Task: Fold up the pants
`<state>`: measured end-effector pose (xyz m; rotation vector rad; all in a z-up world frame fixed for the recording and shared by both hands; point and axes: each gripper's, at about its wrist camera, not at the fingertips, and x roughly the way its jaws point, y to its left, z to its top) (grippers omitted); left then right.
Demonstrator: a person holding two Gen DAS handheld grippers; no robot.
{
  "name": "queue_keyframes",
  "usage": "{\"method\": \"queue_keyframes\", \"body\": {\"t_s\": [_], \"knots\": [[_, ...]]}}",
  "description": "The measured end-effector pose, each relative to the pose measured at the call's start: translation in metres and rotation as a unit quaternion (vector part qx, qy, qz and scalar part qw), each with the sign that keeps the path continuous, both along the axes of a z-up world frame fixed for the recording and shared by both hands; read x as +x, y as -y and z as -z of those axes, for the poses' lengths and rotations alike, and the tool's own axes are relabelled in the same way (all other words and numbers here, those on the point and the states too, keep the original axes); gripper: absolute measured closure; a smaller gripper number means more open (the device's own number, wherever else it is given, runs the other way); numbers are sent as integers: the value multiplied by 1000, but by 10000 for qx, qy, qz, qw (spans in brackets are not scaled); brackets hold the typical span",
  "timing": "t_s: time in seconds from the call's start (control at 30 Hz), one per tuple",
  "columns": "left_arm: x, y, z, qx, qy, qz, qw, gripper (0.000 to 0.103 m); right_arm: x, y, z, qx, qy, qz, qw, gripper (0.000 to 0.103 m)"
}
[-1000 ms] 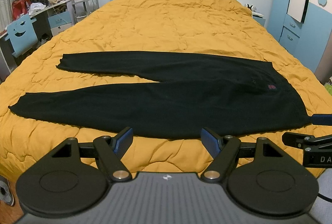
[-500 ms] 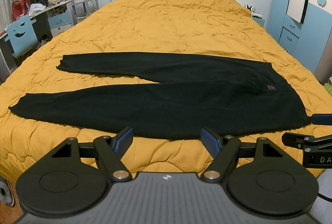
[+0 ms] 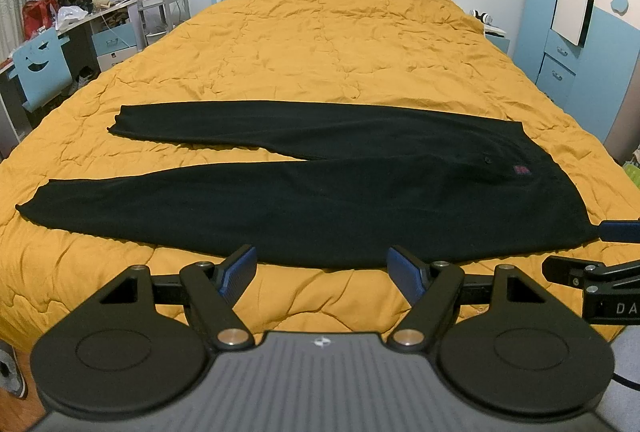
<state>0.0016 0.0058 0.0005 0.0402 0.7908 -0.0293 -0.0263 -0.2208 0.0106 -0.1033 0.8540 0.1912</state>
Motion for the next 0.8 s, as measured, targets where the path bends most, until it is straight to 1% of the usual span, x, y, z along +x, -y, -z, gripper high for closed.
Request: {"method": "queue_keyframes", "body": {"t_s": [0.33,0.4,0.43,0.5,0.53,0.63,0.7,0.77,0.8], "knots": [[5,-2,0,-88,-26,51,9999,16,-1,1,3,-33,-13,52,10000,21],[7,-7,3,-57,0,121,9999,19,1,4,7,-45,31,-3,10000,21],[8,-11,5,-2,44,181,9998,23,2,8,9,-71,99,-60,9999,21],[11,-17,10,199,143,294,9993,24,4,16,14,-182,286,-148,9993,21],[13,-21,13,345,205,374,9985,27,6,21,16,-221,367,-176,9989,21],[19,-37,21,654,448,690,9945,28,12,43,26,-300,602,-304,9973,21],[25,-53,29,831,585,880,9909,30,18,54,36,-530,546,-381,9964,21],[30,-68,38,1145,637,1044,9859,31,24,65,48,-833,478,-458,9943,22],[32,-77,45,1356,633,1103,9826,31,27,72,54,-943,419,-484,9935,25]]}}
